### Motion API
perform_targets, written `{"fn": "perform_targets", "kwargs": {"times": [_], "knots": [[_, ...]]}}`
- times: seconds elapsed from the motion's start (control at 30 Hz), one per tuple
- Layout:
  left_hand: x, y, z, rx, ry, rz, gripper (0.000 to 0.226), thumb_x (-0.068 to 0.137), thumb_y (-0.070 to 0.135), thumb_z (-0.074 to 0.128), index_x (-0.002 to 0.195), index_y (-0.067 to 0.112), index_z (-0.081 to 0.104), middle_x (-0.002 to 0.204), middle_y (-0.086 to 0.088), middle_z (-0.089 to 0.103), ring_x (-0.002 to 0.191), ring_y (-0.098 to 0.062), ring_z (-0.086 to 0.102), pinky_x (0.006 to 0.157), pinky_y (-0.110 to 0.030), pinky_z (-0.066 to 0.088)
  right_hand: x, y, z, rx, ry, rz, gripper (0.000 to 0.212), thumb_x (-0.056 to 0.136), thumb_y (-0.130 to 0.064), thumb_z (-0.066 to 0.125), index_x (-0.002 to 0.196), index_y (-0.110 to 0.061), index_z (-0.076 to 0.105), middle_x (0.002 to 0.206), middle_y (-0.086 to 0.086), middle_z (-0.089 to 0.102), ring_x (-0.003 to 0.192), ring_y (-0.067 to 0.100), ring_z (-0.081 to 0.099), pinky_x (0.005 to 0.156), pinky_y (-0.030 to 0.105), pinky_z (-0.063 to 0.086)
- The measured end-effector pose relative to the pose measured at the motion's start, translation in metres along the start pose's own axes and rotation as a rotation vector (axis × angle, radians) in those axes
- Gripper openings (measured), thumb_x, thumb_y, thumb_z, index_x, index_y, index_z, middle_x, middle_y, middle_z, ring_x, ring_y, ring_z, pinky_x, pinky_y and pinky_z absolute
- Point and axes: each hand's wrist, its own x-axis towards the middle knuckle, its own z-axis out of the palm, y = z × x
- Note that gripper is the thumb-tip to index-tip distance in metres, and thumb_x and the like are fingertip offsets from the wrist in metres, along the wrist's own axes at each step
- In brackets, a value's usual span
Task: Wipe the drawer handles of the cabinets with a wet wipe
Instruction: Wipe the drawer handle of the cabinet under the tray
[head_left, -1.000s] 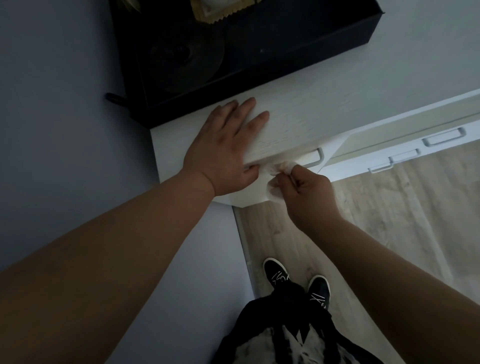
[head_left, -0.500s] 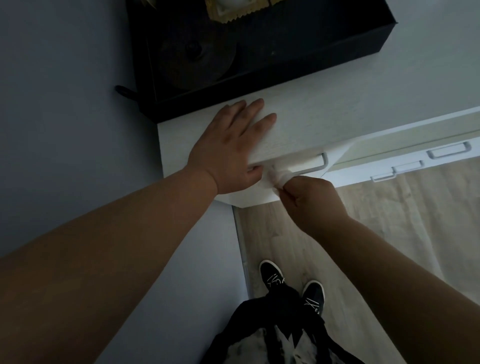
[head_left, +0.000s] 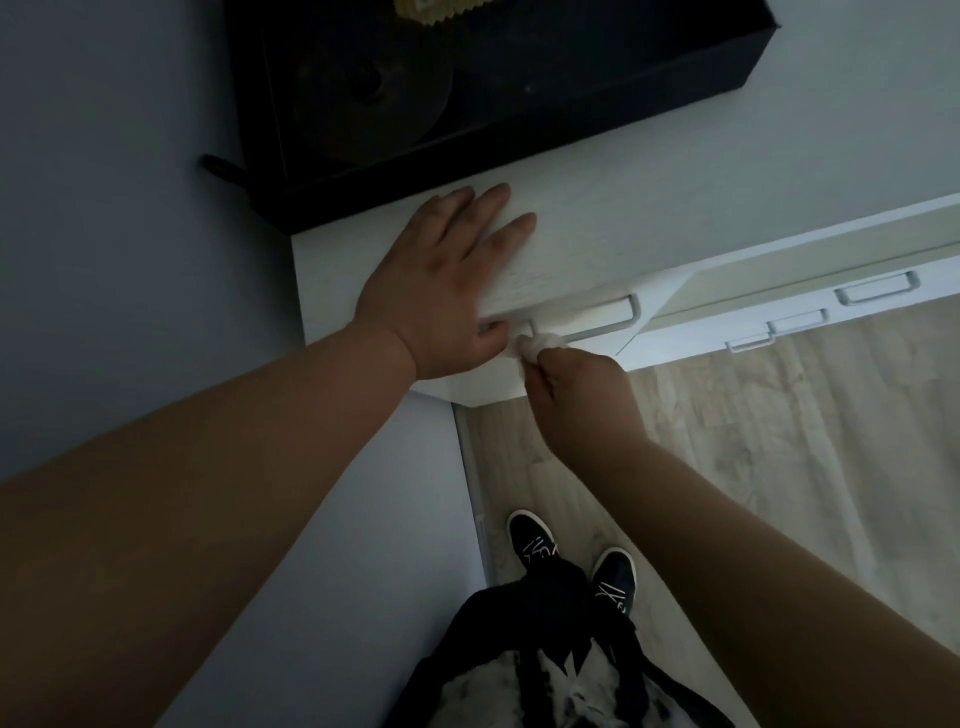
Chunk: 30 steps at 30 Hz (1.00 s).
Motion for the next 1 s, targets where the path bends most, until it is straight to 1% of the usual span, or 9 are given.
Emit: {"fn": "perform_targets", "kwargs": {"times": [0.07,0.17,0.23,0.37,0.5,0.6,0.77,0.9,1.0], "knots": [[-0.001,0.001,0.000,-0.004,0.012,-0.002,0.097,0.083,0.066,0.052,0.165,0.027,0.017,0.173,-0.008,0.013,0.155,-0.036,0.019,0.127,-0.053,0.020,-0.002,-0.005,0.003,-0.022,-0.015,0.011,0.020,0.100,-0.018,0.057,0.094,-0.007,0.072,0.076,0.008,0.070,0.068,0.029,0.066,0.062,0.035,0.053],[0.000,0.002,0.000,-0.016,0.027,0.001,0.097,0.084,0.070,0.052,0.165,0.026,0.020,0.173,-0.008,0.016,0.155,-0.036,0.020,0.127,-0.053,0.019,0.002,-0.018,0.010,-0.042,-0.052,0.101,0.025,0.106,-0.020,0.048,0.082,-0.014,0.056,0.070,-0.002,0.052,0.063,0.021,0.051,0.061,0.031,0.031],[0.000,0.003,0.001,-0.019,0.040,-0.003,0.097,0.084,0.070,0.052,0.165,0.026,0.021,0.172,-0.008,0.016,0.155,-0.036,0.020,0.127,-0.052,0.019,0.002,-0.023,0.014,0.002,-0.035,0.174,0.026,0.107,-0.020,0.046,0.084,-0.014,0.055,0.069,-0.005,0.047,0.063,0.017,0.043,0.061,0.031,0.027],[-0.001,0.001,0.001,-0.017,0.043,-0.004,0.096,0.082,0.063,0.053,0.164,0.025,0.022,0.172,-0.008,0.017,0.155,-0.036,0.021,0.127,-0.053,0.020,-0.010,-0.017,0.013,0.050,0.039,0.232,0.024,0.105,-0.017,0.048,0.092,-0.010,0.066,0.072,-0.008,0.048,0.065,0.016,0.046,0.064,0.030,0.031],[0.000,0.003,0.000,-0.020,0.034,-0.006,0.096,0.081,0.061,0.052,0.164,0.026,0.021,0.172,-0.008,0.017,0.155,-0.036,0.020,0.126,-0.053,0.021,-0.006,-0.015,0.006,0.043,0.075,0.213,0.035,0.102,-0.018,0.052,0.068,-0.018,0.046,0.056,-0.012,0.036,0.051,0.014,0.038,0.055,0.030,0.026],[0.000,0.001,0.001,-0.021,0.038,-0.005,0.096,0.081,0.062,0.051,0.165,0.026,0.020,0.173,-0.008,0.016,0.156,-0.035,0.019,0.126,-0.053,0.020,0.000,-0.012,0.000,0.013,0.045,0.162,0.042,0.101,-0.022,0.055,0.063,-0.023,0.038,0.052,-0.010,0.033,0.047,0.008,0.033,0.051,0.030,0.023],[0.001,0.000,0.003,-0.031,0.065,0.009,0.096,0.081,0.059,0.056,0.164,0.025,0.023,0.171,-0.009,0.019,0.153,-0.038,0.024,0.125,-0.055,0.023,-0.002,0.012,-0.013,-0.001,0.071,0.235,0.033,0.102,-0.024,0.054,0.069,-0.018,0.047,0.058,-0.010,0.041,0.054,0.013,0.041,0.057,0.030,0.031],[0.001,0.000,0.003,-0.029,0.073,0.019,0.096,0.081,0.058,0.058,0.164,0.024,0.024,0.171,-0.010,0.021,0.152,-0.039,0.026,0.124,-0.056,0.024,-0.002,0.014,-0.016,-0.043,0.068,0.166,0.031,0.099,-0.020,0.056,0.070,-0.018,0.049,0.061,-0.007,0.045,0.056,0.016,0.044,0.058,0.029,0.031],[0.000,-0.001,0.003,-0.030,0.073,0.021,0.096,0.081,0.059,0.056,0.164,0.024,0.024,0.171,-0.010,0.021,0.153,-0.039,0.025,0.125,-0.055,0.023,-0.002,0.026,-0.022,0.011,0.133,0.265,0.030,0.100,-0.023,0.054,0.074,-0.011,0.059,0.064,0.000,0.055,0.059,0.019,0.052,0.058,0.032,0.038]]}}
